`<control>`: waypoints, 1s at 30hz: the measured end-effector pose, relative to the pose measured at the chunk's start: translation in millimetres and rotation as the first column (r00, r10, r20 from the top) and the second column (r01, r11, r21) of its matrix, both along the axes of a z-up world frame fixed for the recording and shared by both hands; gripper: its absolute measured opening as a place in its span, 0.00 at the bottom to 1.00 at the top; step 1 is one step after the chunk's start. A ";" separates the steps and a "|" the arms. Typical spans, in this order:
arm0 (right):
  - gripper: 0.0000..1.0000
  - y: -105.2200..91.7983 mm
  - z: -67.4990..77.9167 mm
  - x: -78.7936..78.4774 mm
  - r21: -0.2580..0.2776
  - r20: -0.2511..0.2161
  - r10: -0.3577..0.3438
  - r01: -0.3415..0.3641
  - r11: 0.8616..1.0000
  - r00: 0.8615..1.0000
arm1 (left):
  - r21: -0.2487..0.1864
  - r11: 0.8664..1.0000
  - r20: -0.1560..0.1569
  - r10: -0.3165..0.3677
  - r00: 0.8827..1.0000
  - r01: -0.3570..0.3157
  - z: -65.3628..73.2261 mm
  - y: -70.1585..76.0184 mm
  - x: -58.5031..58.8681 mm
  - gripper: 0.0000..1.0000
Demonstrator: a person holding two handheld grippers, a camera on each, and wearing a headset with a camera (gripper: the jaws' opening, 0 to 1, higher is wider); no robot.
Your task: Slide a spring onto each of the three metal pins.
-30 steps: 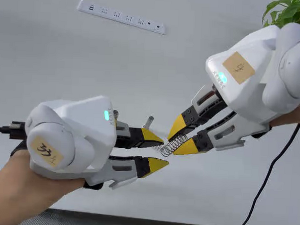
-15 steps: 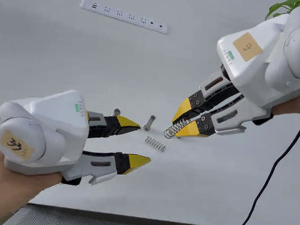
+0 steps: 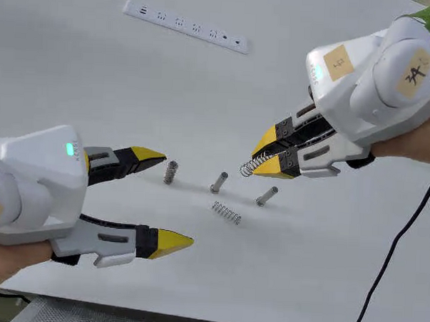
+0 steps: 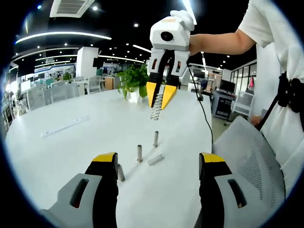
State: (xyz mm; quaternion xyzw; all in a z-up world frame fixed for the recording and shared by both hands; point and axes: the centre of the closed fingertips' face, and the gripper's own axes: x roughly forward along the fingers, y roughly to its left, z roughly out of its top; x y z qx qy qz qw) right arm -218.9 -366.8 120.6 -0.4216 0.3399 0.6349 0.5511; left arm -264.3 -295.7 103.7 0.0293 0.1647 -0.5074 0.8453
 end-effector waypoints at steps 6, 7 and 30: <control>0.07 3.4 -11.1 8.4 -0.018 -0.007 -0.023 0.023 1.000 1.000 | -0.010 1.000 -0.011 0.014 1.000 -0.014 -2.9 9.3 5.7 0.81; 0.07 4.1 -12.7 8.9 -0.021 -0.007 -0.024 0.024 0.999 1.000 | -0.012 1.000 -0.017 0.015 1.000 -0.015 -3.7 10.2 6.2 0.82; 0.07 8.0 -62.0 27.2 -0.074 -0.034 -0.079 0.076 0.994 0.996 | -0.039 0.999 -0.056 0.025 0.998 -0.027 -15.4 21.5 11.4 0.99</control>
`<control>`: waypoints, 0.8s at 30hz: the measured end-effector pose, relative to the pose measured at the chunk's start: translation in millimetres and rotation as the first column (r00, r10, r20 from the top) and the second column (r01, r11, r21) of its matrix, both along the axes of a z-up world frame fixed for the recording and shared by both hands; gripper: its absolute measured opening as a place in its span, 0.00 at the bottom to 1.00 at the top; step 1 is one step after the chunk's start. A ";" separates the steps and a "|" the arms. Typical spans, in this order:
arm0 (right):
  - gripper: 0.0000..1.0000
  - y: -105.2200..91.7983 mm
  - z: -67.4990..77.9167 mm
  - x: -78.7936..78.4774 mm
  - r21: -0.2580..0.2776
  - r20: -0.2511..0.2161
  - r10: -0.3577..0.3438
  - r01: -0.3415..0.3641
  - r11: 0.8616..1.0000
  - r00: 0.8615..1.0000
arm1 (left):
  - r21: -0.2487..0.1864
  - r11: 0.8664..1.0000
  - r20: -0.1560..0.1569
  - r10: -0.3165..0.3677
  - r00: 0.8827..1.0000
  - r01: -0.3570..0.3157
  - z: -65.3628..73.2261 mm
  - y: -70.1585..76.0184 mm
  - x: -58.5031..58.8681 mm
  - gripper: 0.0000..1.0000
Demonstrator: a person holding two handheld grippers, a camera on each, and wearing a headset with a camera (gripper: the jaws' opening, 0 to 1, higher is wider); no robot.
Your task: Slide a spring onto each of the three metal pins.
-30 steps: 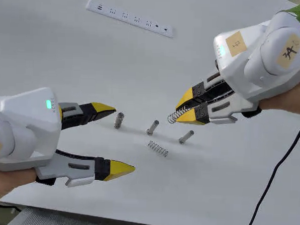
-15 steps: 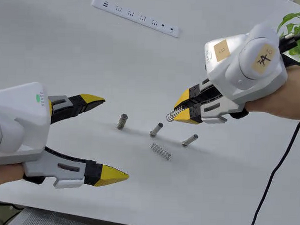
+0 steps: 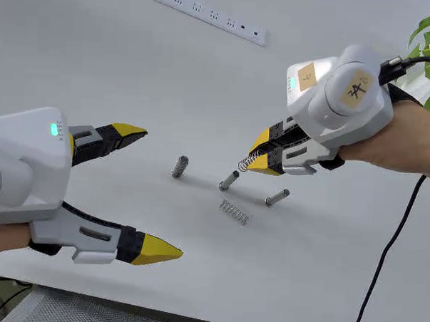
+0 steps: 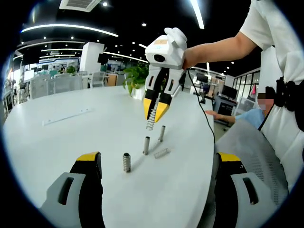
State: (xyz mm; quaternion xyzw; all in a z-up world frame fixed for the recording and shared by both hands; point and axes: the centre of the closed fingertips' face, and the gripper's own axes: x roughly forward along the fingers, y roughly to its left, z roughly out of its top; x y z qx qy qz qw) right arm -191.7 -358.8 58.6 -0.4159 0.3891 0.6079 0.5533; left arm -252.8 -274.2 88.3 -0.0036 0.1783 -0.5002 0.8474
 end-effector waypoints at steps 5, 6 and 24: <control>0.07 1.6 -5.3 -4.1 -0.012 -0.009 -0.001 0.000 1.000 1.000 | -0.008 1.000 -0.002 0.007 1.000 -0.007 -1.6 1.7 1.1 0.99; 0.07 1.6 -5.7 -4.3 -0.014 -0.008 0.000 0.000 1.000 1.000 | -0.011 1.000 -0.005 0.008 1.000 -0.008 -1.9 2.0 1.3 0.99; 0.07 -3.2 -19.4 -0.8 -0.048 -0.018 0.019 -0.020 0.999 1.000 | -0.026 1.000 -0.013 0.011 1.000 -0.011 -4.8 0.0 -0.6 0.99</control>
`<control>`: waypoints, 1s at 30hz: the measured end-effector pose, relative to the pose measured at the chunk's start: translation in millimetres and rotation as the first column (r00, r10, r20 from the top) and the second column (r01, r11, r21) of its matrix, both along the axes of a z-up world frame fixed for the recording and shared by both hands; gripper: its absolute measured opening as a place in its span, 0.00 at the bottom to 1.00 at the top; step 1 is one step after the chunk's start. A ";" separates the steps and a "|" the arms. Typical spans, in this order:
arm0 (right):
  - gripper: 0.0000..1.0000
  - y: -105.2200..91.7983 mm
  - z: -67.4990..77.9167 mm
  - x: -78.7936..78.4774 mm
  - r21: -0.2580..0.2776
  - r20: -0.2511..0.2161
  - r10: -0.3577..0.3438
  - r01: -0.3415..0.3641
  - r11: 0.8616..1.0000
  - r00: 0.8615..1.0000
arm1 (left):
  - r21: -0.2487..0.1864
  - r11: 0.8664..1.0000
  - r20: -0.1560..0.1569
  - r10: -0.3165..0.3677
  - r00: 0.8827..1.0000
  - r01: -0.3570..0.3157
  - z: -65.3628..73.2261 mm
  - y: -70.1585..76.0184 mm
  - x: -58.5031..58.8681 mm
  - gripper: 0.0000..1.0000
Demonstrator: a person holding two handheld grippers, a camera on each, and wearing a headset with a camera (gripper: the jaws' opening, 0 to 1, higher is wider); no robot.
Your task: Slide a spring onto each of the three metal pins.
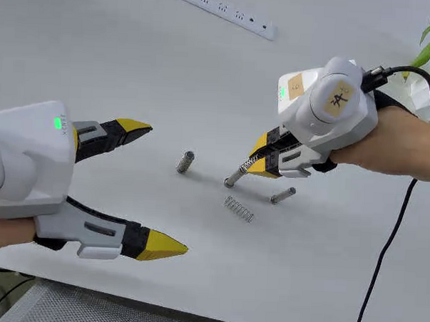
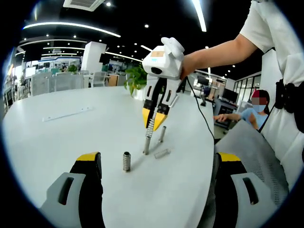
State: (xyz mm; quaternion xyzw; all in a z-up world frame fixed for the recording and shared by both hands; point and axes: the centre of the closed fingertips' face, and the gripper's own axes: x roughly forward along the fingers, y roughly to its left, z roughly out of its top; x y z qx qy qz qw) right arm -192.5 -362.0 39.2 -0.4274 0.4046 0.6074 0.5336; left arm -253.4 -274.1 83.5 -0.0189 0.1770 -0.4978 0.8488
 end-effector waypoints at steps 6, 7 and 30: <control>0.07 -0.9 -2.0 0.1 -0.005 0.000 0.007 -0.007 1.000 1.000 | -0.003 1.000 -0.002 -0.002 1.000 0.002 -0.1 -1.3 -0.4 0.99; 0.07 -0.9 -2.3 0.3 -0.005 0.000 0.007 -0.007 1.000 1.000 | -0.004 1.000 -0.004 -0.003 1.000 0.003 -0.2 -1.7 -0.8 0.99; 0.07 2.4 -23.7 -2.6 -0.029 0.007 0.036 -0.036 0.999 0.999 | -0.006 1.000 -0.012 -0.007 1.000 0.007 -2.6 -2.2 -1.6 0.98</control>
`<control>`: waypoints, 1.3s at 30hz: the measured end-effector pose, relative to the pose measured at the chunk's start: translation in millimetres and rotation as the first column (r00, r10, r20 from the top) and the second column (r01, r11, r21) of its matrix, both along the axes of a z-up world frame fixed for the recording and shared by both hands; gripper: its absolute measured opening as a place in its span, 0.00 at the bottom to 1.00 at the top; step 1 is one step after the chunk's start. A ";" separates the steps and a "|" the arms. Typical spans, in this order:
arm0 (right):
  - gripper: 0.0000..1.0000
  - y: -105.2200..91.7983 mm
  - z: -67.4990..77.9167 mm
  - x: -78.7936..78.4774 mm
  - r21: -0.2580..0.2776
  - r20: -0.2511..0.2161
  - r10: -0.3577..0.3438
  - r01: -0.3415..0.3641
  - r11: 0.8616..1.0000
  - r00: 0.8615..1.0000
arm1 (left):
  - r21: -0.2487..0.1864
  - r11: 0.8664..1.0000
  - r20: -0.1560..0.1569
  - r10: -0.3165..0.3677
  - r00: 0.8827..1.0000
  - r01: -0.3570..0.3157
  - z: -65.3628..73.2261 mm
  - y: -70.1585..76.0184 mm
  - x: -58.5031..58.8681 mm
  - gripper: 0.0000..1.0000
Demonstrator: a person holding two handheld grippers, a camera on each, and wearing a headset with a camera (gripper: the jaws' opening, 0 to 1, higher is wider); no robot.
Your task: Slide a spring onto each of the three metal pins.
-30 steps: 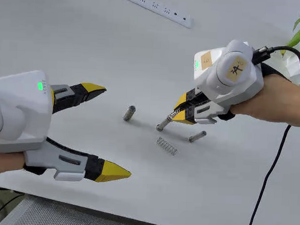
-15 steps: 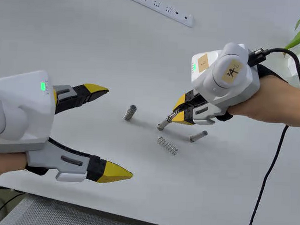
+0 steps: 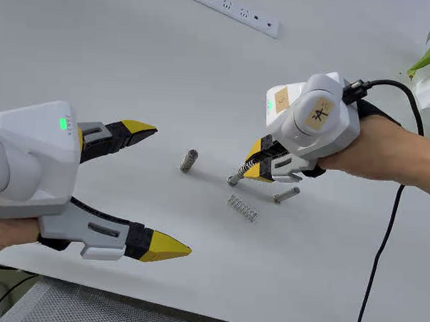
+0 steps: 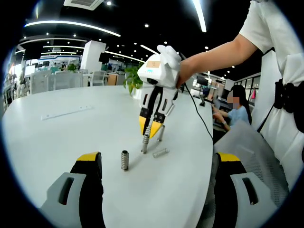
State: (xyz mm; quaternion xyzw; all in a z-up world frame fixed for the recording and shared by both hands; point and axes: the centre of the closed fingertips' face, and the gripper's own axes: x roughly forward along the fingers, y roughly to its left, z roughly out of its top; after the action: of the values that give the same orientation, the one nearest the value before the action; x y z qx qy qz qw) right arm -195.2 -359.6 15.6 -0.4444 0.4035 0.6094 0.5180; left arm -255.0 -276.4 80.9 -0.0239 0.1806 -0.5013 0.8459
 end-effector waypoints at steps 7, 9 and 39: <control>0.07 0.5 -9.5 0.5 -0.005 0.001 0.011 -0.011 1.000 1.000 | 0.003 1.000 -0.004 0.000 1.000 0.000 -1.8 1.1 -0.5 0.98; 0.07 0.9 -10.8 0.3 -0.006 0.001 0.011 -0.011 1.000 1.000 | 0.002 1.000 -0.005 0.001 1.000 -0.001 -1.8 1.2 -0.6 0.98; 0.13 -2.1 -31.0 2.2 -0.001 -0.003 -0.021 0.021 1.000 1.000 | 0.012 1.000 -0.008 -0.009 1.000 0.009 -0.2 0.6 -2.6 0.97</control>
State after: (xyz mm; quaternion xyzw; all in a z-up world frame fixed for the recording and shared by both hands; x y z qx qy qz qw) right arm -192.9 -361.7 -15.4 -0.4395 0.4091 0.6045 0.5236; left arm -257.6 -275.8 80.7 -0.0202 0.1871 -0.5040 0.8429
